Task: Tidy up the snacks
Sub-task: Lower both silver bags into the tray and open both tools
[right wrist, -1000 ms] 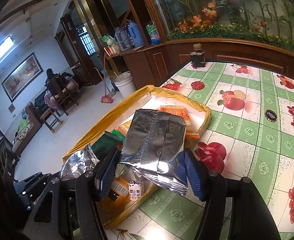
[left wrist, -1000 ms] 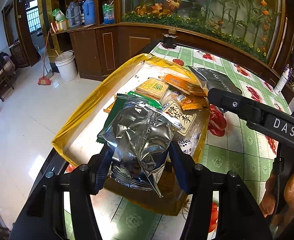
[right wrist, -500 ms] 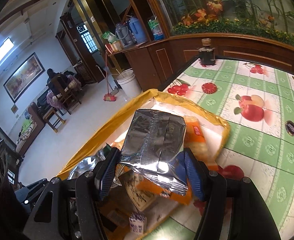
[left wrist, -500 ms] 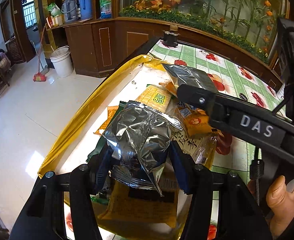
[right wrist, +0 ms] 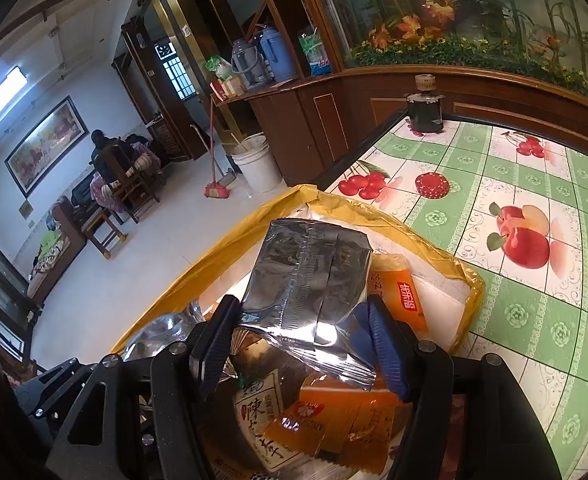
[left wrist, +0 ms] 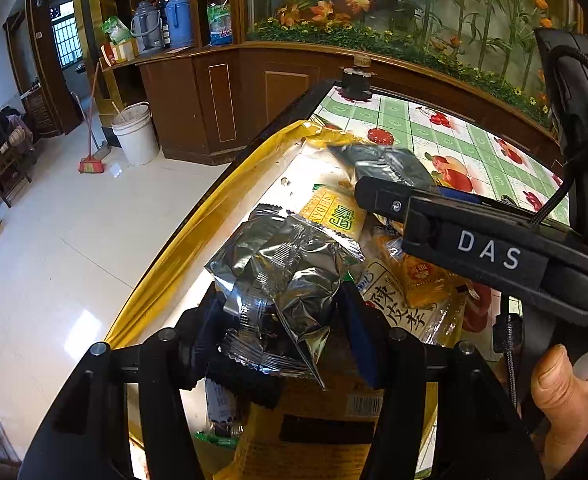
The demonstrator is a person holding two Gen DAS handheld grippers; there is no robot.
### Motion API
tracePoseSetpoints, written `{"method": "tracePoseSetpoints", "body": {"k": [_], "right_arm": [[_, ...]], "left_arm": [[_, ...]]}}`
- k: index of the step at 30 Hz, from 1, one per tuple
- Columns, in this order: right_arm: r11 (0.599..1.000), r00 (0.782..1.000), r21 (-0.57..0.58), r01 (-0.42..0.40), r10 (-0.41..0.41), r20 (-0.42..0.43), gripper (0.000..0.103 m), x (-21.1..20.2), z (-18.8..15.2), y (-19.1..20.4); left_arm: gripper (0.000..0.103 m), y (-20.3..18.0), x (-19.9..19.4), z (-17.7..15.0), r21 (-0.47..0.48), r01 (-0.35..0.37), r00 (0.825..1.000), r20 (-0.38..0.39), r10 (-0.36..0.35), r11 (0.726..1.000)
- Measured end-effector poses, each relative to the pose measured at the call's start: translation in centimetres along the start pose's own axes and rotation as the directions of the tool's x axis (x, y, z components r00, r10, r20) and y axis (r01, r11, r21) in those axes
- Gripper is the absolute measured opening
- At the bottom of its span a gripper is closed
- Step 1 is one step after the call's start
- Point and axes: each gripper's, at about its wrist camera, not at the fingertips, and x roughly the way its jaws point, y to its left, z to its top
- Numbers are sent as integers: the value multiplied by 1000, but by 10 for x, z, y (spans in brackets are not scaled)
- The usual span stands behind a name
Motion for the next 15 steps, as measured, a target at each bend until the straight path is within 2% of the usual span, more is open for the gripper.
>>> {"method": "tracePoseSetpoints", "body": {"k": [6, 7, 8, 15], "right_arm": [[1000, 1000, -11, -8, 9, 21, 64, -2, 1, 1], [1000, 1000, -22, -14, 14, 25, 59, -2, 0, 4], [999, 1000, -33, -20, 21, 23, 58, -2, 0, 6], [999, 1000, -48, -12, 12, 11, 57, 4, -1, 9]], "left_arm": [[56, 3, -12, -9, -2, 19, 999, 44, -19, 1000], [56, 2, -13, -11, 4, 17, 999, 48, -17, 1000], [56, 0, -14, -13, 10, 14, 998, 54, -14, 1000], [56, -1, -16, -17, 25, 17, 998, 62, -19, 1000]]}}
